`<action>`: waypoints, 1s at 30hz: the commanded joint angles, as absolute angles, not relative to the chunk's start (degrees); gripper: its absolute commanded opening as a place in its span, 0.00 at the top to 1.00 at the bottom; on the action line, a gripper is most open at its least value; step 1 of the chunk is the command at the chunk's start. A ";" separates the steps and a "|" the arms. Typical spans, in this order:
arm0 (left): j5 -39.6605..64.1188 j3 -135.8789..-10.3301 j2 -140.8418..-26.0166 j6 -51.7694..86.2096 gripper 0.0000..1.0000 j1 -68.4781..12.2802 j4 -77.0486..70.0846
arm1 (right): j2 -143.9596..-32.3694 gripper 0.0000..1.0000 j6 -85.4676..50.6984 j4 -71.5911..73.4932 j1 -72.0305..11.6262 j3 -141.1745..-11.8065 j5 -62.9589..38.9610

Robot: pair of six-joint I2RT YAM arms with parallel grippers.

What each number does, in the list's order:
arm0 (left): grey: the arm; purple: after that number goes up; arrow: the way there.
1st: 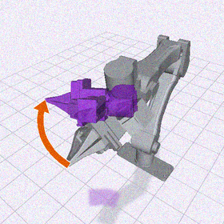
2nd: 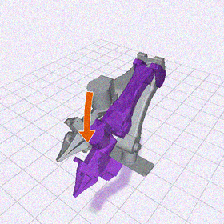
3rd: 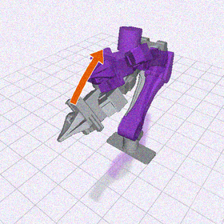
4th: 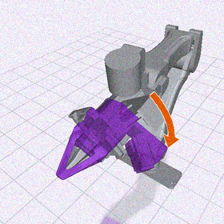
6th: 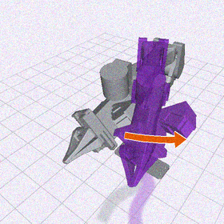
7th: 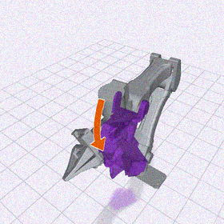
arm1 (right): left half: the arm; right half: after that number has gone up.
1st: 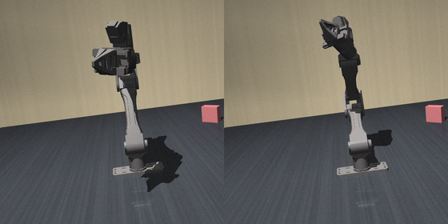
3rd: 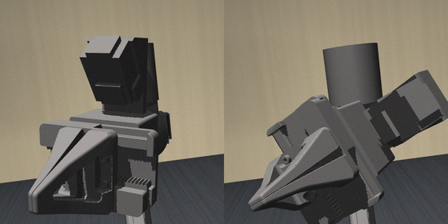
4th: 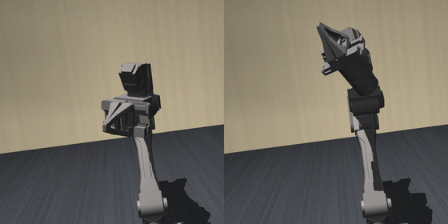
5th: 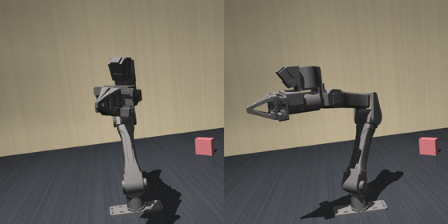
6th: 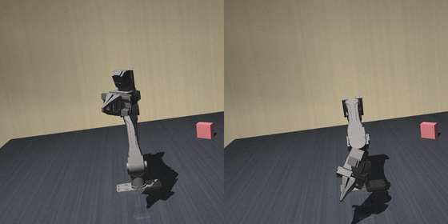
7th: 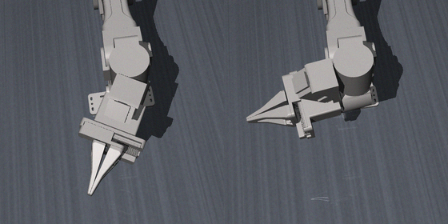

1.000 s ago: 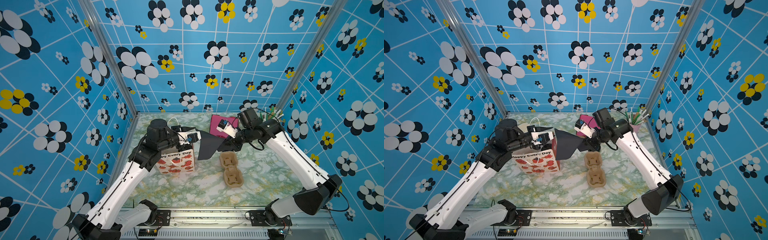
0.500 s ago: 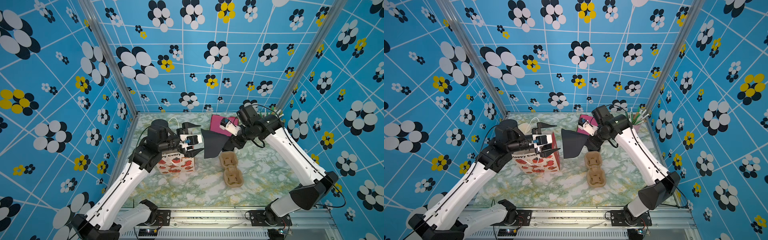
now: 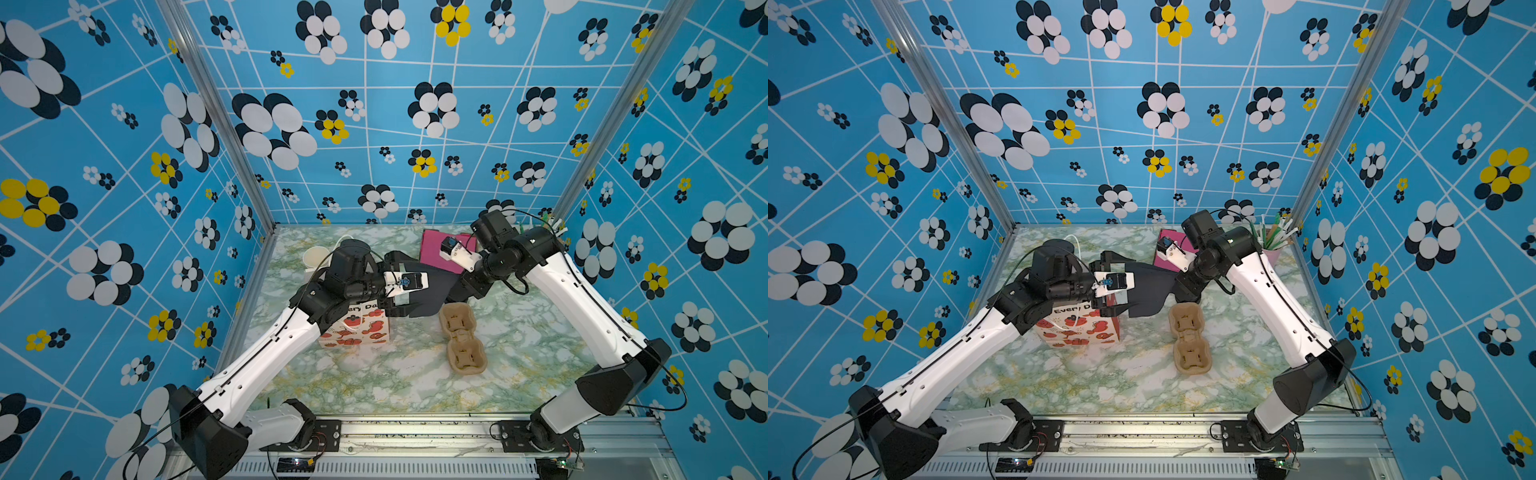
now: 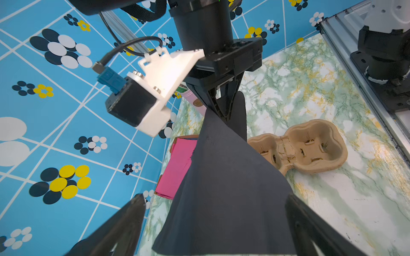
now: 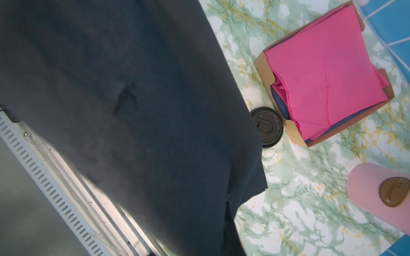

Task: Pack a coffee takeout order
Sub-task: Place the napkin in the takeout bag.

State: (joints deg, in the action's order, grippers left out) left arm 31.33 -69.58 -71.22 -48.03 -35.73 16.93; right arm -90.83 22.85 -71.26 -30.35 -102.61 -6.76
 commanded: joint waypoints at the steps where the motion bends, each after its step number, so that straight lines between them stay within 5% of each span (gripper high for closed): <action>1: 30.20 -72.41 -72.61 -49.19 0.00 -36.90 18.36 | -88.06 1.00 21.89 -71.70 -30.19 -102.84 -8.85; 10: 26.84 -74.74 -76.03 -50.86 0.23 -37.18 19.08 | -84.62 1.00 22.81 -69.19 -30.23 -99.66 -10.28; 30: 25.98 -74.47 -74.40 -54.04 1.00 -35.61 21.44 | -81.13 1.00 24.56 -65.66 -30.23 -94.85 -10.46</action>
